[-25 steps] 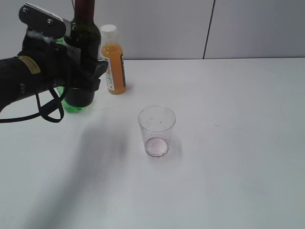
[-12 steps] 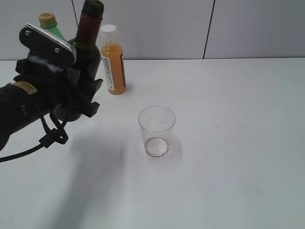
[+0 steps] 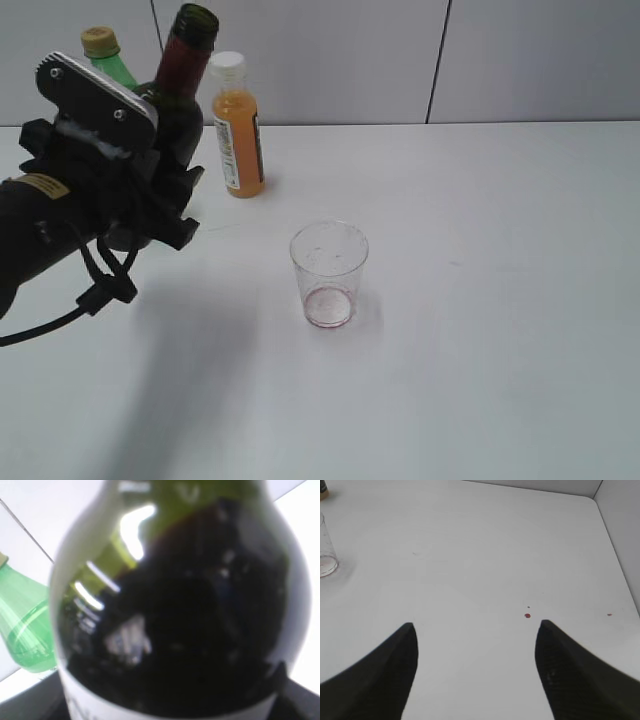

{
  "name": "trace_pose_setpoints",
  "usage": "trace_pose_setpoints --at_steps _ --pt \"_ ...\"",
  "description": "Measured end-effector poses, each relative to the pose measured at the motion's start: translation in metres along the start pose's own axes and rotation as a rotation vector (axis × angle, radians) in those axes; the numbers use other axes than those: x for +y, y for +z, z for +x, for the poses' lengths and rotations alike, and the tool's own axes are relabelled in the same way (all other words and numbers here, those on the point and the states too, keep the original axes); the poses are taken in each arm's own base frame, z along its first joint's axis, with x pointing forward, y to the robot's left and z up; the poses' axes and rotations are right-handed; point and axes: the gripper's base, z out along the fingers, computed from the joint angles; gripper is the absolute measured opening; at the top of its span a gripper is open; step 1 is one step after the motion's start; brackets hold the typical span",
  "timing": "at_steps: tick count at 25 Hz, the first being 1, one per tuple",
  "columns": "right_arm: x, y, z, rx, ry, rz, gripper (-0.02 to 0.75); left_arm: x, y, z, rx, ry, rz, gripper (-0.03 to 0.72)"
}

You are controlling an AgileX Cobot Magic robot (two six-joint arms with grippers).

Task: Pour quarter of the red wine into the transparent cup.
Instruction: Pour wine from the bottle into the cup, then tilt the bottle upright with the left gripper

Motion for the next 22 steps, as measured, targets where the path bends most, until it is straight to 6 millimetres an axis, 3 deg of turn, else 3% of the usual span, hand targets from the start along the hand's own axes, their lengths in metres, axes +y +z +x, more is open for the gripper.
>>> trace_pose_setpoints --at_steps 9,22 --pt "0.0 0.0 0.0 0.0 0.0 0.0 0.586 0.006 0.0 0.001 0.016 0.062 -0.075 0.551" --pt "0.0 0.0 0.0 0.0 0.001 0.0 0.586 -0.025 0.014 0.026 0.086 0.323 -0.065 0.551"
